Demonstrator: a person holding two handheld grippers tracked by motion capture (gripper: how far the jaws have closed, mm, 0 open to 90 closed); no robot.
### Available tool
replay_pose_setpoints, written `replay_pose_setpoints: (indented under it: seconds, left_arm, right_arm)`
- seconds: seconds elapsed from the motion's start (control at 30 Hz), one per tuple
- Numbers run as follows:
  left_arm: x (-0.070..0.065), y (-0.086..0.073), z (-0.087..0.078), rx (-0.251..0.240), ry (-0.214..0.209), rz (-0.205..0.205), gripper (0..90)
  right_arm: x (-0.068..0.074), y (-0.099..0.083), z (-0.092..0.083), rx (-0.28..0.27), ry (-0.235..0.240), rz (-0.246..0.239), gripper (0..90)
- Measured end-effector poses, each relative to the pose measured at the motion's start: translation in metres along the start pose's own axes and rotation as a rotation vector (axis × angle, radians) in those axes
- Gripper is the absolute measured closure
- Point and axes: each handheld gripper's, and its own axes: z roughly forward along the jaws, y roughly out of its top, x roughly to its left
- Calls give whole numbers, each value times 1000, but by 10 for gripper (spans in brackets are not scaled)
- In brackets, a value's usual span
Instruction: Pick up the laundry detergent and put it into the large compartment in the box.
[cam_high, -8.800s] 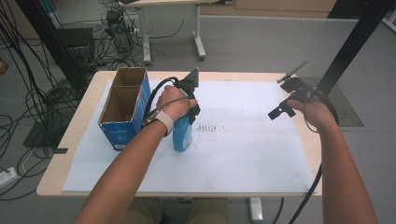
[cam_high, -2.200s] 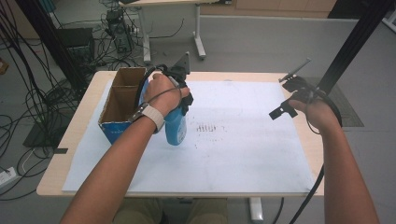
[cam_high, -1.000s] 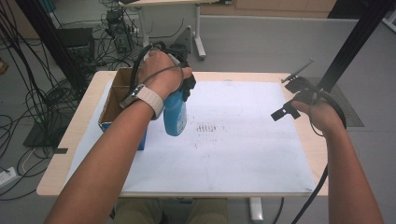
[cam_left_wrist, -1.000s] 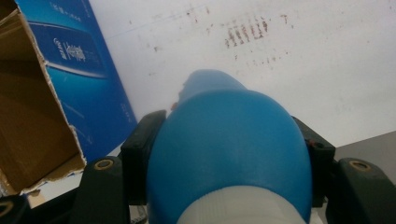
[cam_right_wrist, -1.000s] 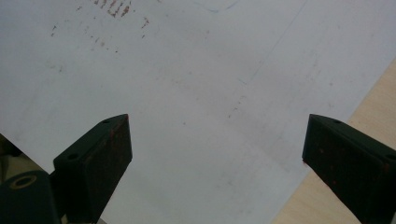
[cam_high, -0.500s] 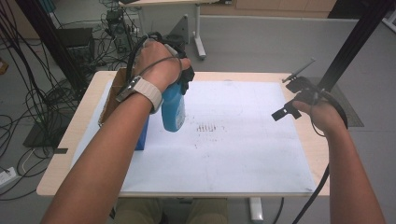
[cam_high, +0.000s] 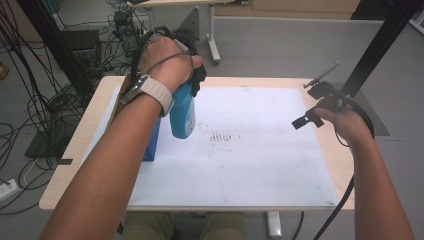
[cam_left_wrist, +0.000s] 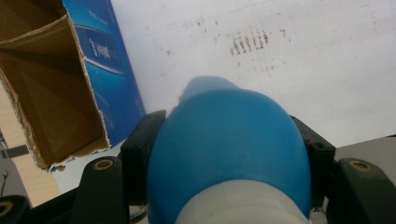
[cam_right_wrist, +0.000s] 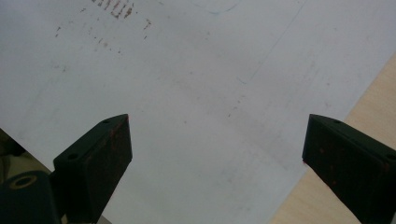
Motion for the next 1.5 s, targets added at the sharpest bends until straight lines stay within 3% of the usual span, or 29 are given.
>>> replay_pose_setpoints:
  seconds: [0.9,1.1,1.5]
  left_arm:
    - [27,-11,-33,-46,6,-62,386]
    - [41,-11,-40,-47,-16,-78,386]
    - [69,-16,-54,-67,-11,-127,385]
  right_arm:
    - [2,2,2,-3,3,-2,81]
    - [1,4,2,1,4,0,81]
    - [1,8,2,3,1,1,82]
